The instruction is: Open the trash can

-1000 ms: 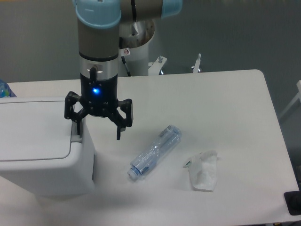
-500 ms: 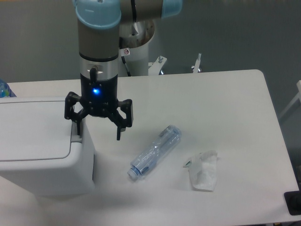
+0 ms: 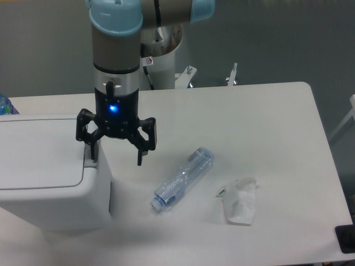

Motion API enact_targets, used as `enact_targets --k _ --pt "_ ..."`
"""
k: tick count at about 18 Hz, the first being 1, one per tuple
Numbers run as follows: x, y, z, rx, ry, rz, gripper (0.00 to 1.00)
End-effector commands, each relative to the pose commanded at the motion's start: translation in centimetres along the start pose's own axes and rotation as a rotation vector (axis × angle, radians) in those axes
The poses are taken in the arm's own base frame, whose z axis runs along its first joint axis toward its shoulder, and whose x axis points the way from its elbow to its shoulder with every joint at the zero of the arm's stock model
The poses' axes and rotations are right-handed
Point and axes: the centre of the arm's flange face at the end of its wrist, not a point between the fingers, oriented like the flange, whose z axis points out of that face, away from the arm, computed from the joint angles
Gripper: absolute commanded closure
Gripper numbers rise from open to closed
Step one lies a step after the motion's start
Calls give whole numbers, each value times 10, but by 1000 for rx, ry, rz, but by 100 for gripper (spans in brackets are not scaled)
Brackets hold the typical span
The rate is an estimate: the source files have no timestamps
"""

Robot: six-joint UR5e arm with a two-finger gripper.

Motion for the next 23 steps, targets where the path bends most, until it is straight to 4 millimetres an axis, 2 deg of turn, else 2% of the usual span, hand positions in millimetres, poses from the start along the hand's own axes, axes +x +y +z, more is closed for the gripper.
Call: enact_targets --k 16,18,21,23 --pt "0 -1 -1 3 -1 -1 0" --pt "0 -6 -9 20 -6 7 0" --pt "-3 -29 -42 92 -54 34 0" --pt "-20 -42 -60 106 -154 52 0"
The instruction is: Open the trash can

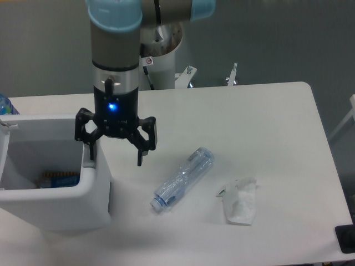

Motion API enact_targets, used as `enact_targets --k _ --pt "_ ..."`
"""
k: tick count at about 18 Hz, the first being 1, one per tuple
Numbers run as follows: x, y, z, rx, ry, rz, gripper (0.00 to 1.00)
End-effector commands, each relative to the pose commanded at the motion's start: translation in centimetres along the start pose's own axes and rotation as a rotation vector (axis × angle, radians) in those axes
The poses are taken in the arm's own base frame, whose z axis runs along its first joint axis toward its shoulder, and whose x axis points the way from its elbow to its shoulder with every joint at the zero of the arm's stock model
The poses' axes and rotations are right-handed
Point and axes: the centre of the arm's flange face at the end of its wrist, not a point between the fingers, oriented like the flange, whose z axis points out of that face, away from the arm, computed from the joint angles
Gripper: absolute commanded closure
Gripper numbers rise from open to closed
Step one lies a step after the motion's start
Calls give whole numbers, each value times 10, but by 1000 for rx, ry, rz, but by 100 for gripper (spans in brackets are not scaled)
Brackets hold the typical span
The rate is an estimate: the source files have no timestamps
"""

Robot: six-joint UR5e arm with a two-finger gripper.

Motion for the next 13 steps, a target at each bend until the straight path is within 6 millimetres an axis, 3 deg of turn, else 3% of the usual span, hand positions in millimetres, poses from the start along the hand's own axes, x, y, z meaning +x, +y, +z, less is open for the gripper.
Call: enact_targets --k 2,6,13 --pt "-27 -2 -6 -21 -115 48 0" --pt "-59 9 0 -149 -295 201 0" --pt "-110 30 3 -251 -317 287 0"
